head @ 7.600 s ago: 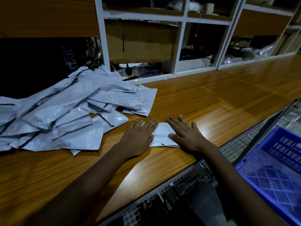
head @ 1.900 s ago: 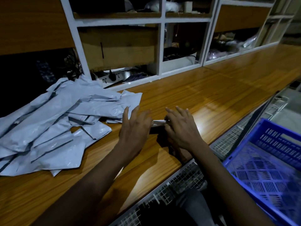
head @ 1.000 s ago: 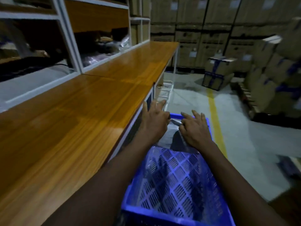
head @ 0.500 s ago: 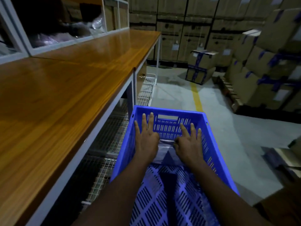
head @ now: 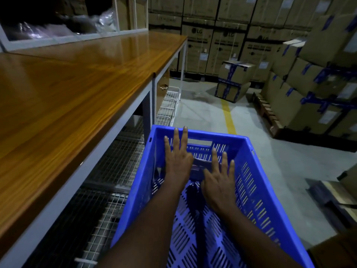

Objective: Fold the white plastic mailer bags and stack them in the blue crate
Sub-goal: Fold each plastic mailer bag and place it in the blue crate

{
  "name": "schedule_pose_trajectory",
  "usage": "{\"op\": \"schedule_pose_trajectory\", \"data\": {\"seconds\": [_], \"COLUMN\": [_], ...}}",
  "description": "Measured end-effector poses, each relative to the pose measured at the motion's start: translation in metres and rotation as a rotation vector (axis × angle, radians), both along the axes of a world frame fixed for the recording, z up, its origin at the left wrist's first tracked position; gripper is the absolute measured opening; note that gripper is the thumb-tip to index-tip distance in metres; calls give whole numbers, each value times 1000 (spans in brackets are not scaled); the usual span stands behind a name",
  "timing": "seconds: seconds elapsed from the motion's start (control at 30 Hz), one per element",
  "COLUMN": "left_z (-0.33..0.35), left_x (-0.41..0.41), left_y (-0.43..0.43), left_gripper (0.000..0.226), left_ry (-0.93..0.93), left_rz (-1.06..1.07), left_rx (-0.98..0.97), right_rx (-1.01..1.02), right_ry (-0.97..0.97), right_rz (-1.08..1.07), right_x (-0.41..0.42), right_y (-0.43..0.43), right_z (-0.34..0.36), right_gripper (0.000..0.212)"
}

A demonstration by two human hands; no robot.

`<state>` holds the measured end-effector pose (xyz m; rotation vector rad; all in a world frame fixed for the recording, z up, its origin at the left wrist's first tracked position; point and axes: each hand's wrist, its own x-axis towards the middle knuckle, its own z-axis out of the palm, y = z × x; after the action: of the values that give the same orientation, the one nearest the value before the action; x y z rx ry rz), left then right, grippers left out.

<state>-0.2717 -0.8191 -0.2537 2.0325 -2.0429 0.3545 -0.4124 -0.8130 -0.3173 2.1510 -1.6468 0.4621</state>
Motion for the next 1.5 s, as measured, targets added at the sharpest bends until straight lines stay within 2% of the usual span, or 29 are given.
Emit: {"op": "schedule_pose_trajectory", "data": {"seconds": [0.13,0.2,0.37,0.6,0.9,1.03,1.13,1.23,1.37,1.5], "left_z": [-10,-14,-12,25,114,168,204,232,254,269], "left_x": [-1,1,13,14,17,25,44,71,115,163], "left_y": [-8,-7,3,38,107,156,203,262,353,448], "left_gripper": [7,4,11,21,72,78,73,68,65,66], "left_ry": [-19,-23,-28,-86,-150,-115,-133,-56,-64,-24], "left_rz": [2,-6,22,2,35,82,96,179,283,462], "left_rx": [-33,-35,-12,23,-41,-103,-161,-169,-192,-196], "right_rx": [34,45,93,43,76,78,70,77,60,68], "right_ry": [52,82,92,-28,-120,-200,-245,-280,-358,-423], "right_rz": [-56,-81,-107,-63,-38,7,89,185,339,527], "right_x": [-4,-4,-6,-3,8,24,45,73,123,181], "right_y": [-11,-13,-11,8,56,93,133,183,258,339], "right_z": [-12,-15,-12,28,124,185,232,271,303,318], "right_gripper": [58,65,62,62,68,69,65,64,59,64]}}
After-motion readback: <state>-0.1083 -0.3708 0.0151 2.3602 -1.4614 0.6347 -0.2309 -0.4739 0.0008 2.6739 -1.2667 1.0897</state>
